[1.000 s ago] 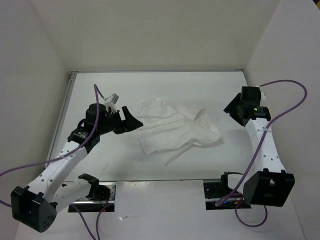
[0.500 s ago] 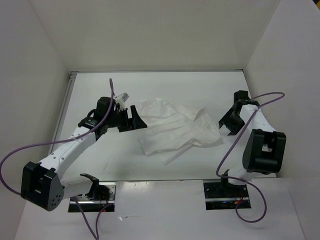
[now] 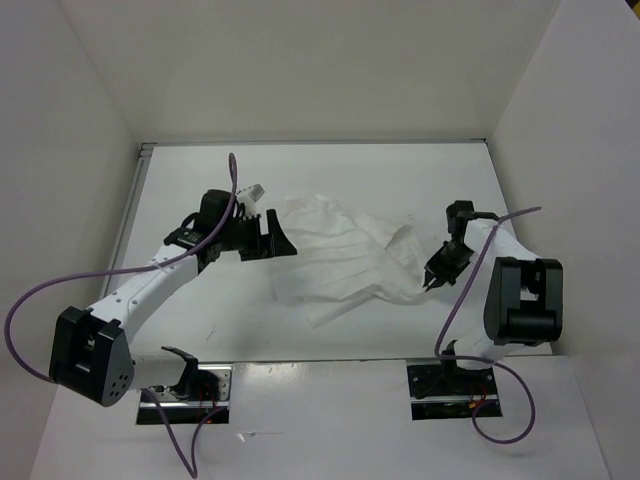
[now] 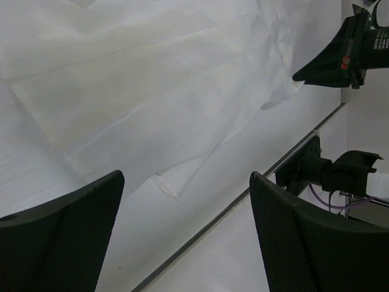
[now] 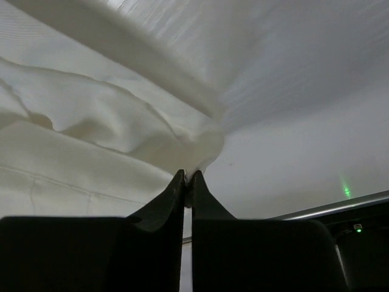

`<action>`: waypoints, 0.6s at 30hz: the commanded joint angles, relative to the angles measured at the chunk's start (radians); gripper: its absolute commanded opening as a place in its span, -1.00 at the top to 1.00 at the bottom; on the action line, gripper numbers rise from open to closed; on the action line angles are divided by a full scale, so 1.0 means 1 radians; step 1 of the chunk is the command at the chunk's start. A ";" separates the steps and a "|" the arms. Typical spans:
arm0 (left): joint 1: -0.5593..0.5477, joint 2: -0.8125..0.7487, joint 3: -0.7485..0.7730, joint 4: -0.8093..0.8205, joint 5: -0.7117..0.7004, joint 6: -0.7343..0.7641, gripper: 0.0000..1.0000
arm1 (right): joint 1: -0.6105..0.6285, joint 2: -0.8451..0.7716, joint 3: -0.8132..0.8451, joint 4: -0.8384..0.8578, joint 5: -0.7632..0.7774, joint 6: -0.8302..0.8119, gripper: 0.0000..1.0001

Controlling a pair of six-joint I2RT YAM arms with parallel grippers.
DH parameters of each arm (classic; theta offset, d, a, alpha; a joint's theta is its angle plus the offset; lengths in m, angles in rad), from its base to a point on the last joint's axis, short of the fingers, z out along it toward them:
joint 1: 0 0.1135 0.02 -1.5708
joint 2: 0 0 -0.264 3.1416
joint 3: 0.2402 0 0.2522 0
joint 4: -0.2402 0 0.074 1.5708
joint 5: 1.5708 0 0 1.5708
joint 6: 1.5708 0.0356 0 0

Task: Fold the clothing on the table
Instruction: Grab the skirt from the pile, then move the skirt to the center of the board

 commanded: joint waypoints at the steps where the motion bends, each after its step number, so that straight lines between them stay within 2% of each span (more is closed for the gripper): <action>1: 0.013 0.017 0.055 0.021 0.021 0.039 -0.81 | 0.065 -0.032 0.039 -0.001 0.003 0.062 1.00; 4: 0.013 0.017 0.078 0.011 0.021 0.060 -0.81 | 0.213 -0.069 0.241 0.025 0.044 0.062 1.00; 5: 0.013 0.026 0.096 0.011 0.010 0.061 -0.83 | 0.294 -0.059 0.391 0.009 0.058 0.041 1.00; 6: 0.013 0.026 0.107 -0.002 -0.008 0.061 -0.83 | 0.325 -0.037 0.470 -0.010 0.069 -0.009 1.00; 10: 0.058 0.026 0.171 -0.035 -0.072 0.051 -0.83 | 0.451 0.104 0.873 -0.090 0.096 -0.145 1.00; 13: 0.116 0.026 0.249 -0.079 -0.166 0.025 -0.83 | 0.565 0.217 1.030 -0.110 0.107 -0.249 1.00; 14: 0.134 0.026 0.269 -0.088 -0.181 0.025 -0.83 | 0.597 0.242 1.152 -0.110 0.096 -0.275 1.00; 16: 0.191 0.014 0.309 -0.113 -0.220 0.016 -0.83 | 0.692 0.311 1.295 -0.169 0.075 -0.356 1.00; 17: 0.209 0.014 0.337 -0.113 -0.220 0.016 -0.83 | 0.720 0.334 1.468 -0.205 0.075 -0.373 1.00; 18: 0.229 0.000 0.346 -0.125 -0.230 0.016 -0.83 | 0.746 0.349 1.535 -0.237 0.072 -0.373 1.00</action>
